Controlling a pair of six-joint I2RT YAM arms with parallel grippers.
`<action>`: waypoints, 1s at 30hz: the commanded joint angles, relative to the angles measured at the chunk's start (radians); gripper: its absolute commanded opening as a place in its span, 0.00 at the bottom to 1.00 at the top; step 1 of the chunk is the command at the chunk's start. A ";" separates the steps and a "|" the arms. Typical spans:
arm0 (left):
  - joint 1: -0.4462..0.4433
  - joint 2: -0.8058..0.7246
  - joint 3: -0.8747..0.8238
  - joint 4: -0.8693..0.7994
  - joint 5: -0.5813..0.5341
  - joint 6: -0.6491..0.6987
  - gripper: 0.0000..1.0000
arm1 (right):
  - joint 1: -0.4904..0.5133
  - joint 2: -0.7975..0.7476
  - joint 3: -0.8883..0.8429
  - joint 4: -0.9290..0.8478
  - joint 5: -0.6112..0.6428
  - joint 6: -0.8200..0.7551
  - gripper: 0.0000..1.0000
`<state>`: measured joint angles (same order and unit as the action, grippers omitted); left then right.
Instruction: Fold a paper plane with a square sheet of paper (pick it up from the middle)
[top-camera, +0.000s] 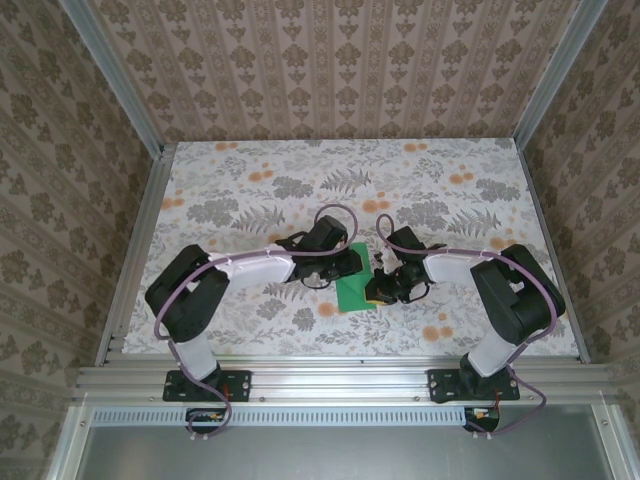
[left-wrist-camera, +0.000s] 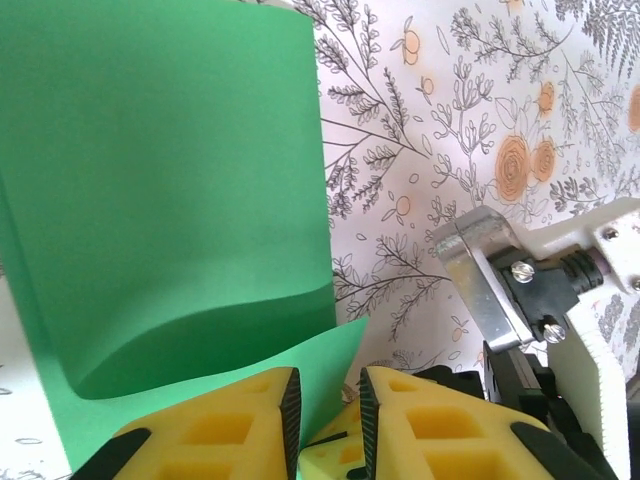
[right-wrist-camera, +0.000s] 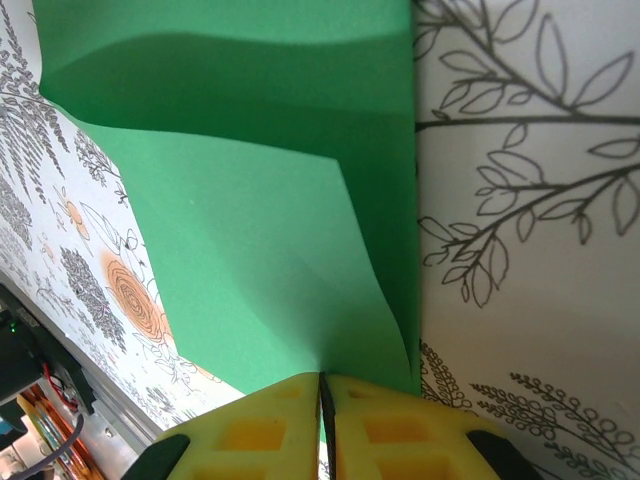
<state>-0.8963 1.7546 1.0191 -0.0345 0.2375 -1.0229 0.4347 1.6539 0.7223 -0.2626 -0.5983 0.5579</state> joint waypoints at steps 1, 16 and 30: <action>-0.021 0.016 -0.010 0.029 0.020 -0.018 0.25 | 0.002 0.030 -0.038 -0.028 0.078 0.020 0.12; -0.013 0.100 -0.159 0.257 0.031 -0.101 0.23 | 0.002 0.043 -0.043 -0.035 0.100 0.021 0.12; 0.081 0.040 -0.207 0.186 -0.038 -0.011 0.23 | 0.003 0.049 -0.058 -0.060 0.118 -0.003 0.11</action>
<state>-0.8497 1.8137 0.8433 0.2241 0.2729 -1.0836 0.4347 1.6562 0.7147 -0.2409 -0.5987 0.5610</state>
